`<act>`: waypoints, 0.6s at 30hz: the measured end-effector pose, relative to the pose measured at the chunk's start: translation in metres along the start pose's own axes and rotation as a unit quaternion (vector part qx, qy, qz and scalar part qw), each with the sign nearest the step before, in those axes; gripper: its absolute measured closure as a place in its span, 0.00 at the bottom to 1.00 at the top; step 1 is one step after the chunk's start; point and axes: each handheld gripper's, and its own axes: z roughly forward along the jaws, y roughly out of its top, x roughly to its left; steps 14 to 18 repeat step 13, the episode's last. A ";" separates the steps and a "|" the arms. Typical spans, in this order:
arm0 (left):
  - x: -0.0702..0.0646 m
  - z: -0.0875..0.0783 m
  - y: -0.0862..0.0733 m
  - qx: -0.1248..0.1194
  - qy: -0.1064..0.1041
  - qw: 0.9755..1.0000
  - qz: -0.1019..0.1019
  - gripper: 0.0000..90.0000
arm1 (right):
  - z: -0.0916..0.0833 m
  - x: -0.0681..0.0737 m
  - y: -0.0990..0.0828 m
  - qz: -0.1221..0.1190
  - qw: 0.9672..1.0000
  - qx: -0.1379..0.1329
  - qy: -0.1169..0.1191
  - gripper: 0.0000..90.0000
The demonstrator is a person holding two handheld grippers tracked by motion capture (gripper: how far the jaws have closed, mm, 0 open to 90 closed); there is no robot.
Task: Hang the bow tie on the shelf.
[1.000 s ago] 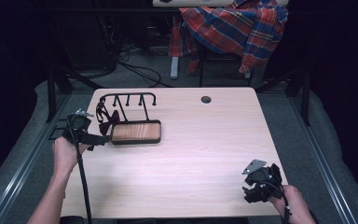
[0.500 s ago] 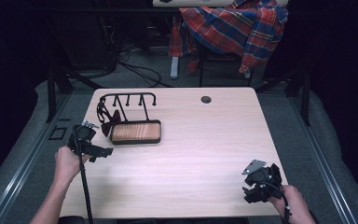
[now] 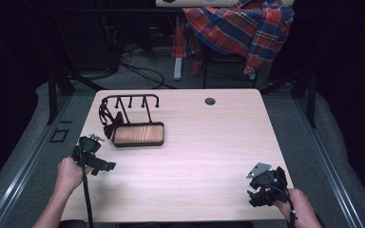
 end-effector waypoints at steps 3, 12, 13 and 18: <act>0.000 0.003 -0.002 0.011 0.002 1.000 0.012 0.00 | 0.000 0.000 0.000 0.000 1.000 0.000 0.000 0.17; 0.007 0.010 -0.004 0.037 0.018 0.998 0.038 0.01 | -0.001 0.000 -0.001 -0.002 1.000 -0.004 -0.001 0.17; 0.009 0.010 -0.003 0.043 0.014 0.998 0.037 0.02 | -0.001 -0.001 -0.002 -0.002 1.000 -0.004 0.001 0.17; 0.009 0.010 -0.003 0.043 0.014 0.998 0.037 0.02 | -0.001 -0.001 -0.002 -0.002 1.000 -0.004 0.001 0.17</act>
